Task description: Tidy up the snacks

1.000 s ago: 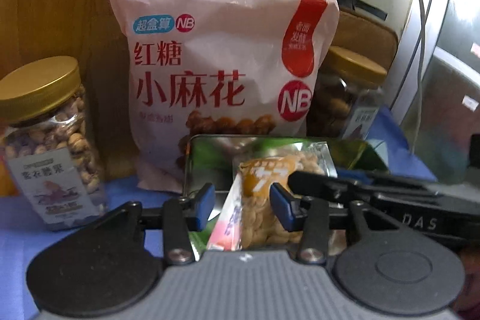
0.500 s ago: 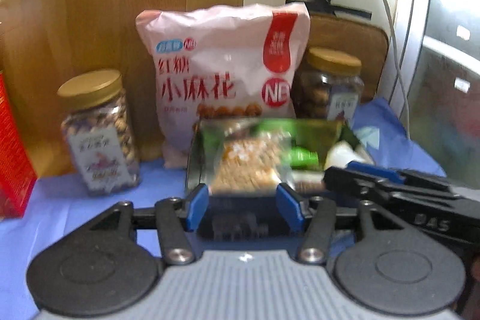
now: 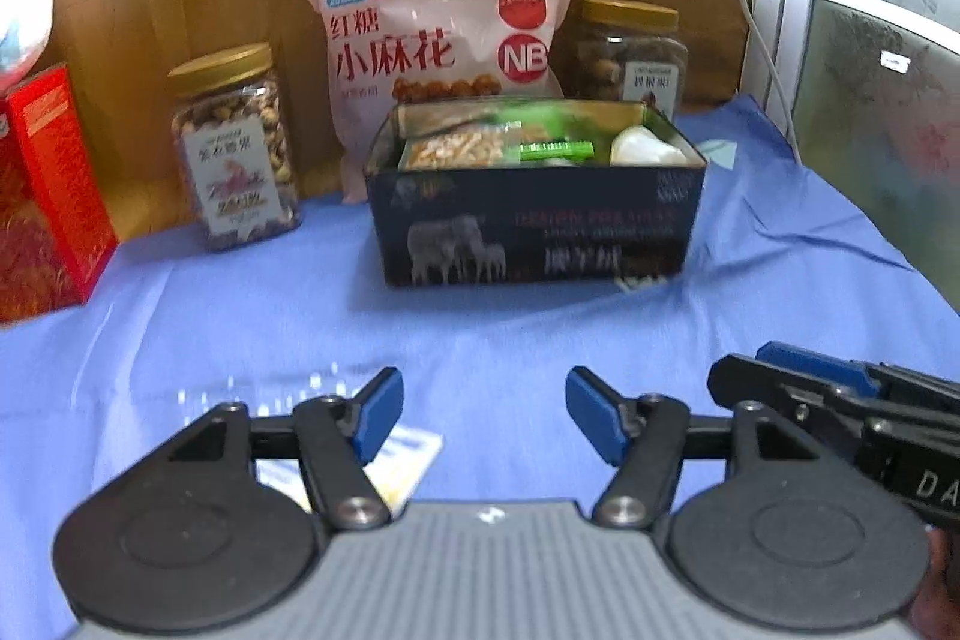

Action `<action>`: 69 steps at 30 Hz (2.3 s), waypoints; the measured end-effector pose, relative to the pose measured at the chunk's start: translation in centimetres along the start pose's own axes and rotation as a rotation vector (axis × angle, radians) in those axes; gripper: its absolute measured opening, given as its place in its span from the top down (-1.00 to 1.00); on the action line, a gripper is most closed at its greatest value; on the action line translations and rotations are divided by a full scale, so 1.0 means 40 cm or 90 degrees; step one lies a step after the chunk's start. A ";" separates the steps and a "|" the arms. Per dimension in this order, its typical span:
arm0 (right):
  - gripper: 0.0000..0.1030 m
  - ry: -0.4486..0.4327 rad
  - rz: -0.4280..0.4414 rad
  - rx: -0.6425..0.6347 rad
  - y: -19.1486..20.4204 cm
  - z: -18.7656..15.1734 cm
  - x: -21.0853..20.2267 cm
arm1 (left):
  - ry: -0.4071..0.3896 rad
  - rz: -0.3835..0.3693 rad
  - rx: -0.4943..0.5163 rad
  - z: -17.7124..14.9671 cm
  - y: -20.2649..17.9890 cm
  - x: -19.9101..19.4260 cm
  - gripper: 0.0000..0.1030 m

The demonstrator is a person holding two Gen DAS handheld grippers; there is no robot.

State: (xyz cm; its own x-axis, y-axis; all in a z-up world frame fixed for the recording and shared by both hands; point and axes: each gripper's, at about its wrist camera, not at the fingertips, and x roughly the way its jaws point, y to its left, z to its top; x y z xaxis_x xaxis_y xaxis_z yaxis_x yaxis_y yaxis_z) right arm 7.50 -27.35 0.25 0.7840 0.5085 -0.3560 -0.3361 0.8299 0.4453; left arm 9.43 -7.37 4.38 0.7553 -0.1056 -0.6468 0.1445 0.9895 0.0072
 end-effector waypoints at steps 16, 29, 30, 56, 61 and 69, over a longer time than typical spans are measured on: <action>0.07 -0.026 0.007 0.006 0.046 -0.067 -0.106 | 0.000 0.036 -0.004 -0.095 -0.032 -0.062 -0.56; -0.04 -0.059 0.009 0.042 0.046 -0.087 -0.153 | -0.017 0.093 0.011 -0.131 -0.060 -0.100 -0.99; -0.05 -0.061 0.012 0.047 0.046 -0.086 -0.155 | -0.020 0.095 0.011 -0.131 -0.059 -0.103 -0.99; -0.12 -0.103 0.003 0.057 0.056 -0.082 -0.169 | -0.043 0.169 0.066 -0.127 -0.093 -0.123 -1.00; -0.12 -0.110 0.002 0.058 0.058 -0.080 -0.171 | -0.046 0.181 0.063 -0.125 -0.088 -0.123 -1.00; -0.12 -0.112 0.000 0.060 0.058 -0.082 -0.174 | -0.040 0.163 0.047 -0.128 -0.075 -0.120 -1.00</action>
State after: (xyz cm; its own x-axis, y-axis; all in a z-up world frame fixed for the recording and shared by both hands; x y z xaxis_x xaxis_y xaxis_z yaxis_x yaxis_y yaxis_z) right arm -0.44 -28.19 1.05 0.8661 0.4534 -0.2105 -0.2917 0.8004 0.5238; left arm 2.09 -9.34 3.55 0.8107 0.1395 -0.5686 -0.0122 0.9750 0.2218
